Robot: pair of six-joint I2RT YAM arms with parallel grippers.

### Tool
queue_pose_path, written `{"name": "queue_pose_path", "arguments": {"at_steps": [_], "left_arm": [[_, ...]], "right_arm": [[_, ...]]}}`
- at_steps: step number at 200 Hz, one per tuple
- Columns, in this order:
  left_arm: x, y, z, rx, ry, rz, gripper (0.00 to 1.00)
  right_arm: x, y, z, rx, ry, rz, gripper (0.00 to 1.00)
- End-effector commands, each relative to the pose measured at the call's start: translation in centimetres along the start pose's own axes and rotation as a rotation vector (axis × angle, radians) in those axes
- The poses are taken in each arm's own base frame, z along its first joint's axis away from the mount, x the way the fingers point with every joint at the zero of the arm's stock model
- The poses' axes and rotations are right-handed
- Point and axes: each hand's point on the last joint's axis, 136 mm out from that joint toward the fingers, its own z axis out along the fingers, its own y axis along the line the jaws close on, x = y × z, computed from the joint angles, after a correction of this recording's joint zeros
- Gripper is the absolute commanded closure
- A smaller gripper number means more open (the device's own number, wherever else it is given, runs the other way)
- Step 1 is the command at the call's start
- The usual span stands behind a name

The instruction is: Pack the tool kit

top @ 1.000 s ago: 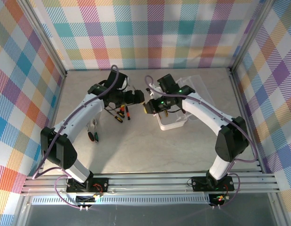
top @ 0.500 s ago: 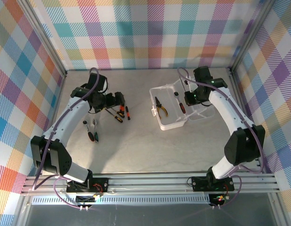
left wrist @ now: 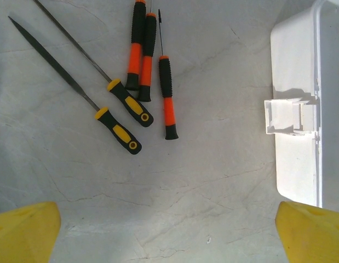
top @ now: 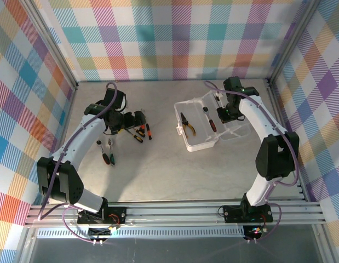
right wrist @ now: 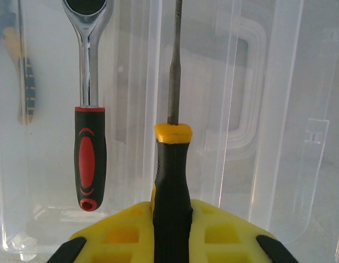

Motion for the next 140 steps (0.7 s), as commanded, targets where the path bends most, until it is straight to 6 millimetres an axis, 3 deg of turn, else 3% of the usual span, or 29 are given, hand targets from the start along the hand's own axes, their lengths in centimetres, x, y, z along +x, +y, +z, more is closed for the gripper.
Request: {"name": "queue_pose_path", "arguments": {"at_steps": [1, 22, 79, 140], "left_arm": [[0.0, 0.0, 0.4, 0.013, 0.006, 0.003, 0.0], [0.0, 0.0, 0.6, 0.013, 0.009, 0.001, 0.0], [0.1, 0.1, 0.8, 0.01, 0.017, -0.001, 0.0], [0.3, 0.2, 1.5, 0.007, 0.033, -0.003, 0.0]], "right_arm": [[-0.1, -1.3, 0.4, 0.036, 0.015, -0.001, 1.0], [-0.2, -1.5, 0.2, 0.033, 0.008, 0.01, 0.99], [-0.2, -1.2, -0.5, 0.013, -0.009, 0.022, 0.73], [-0.6, -1.0, -3.1, -0.004, -0.06, 0.039, 0.59]]}}
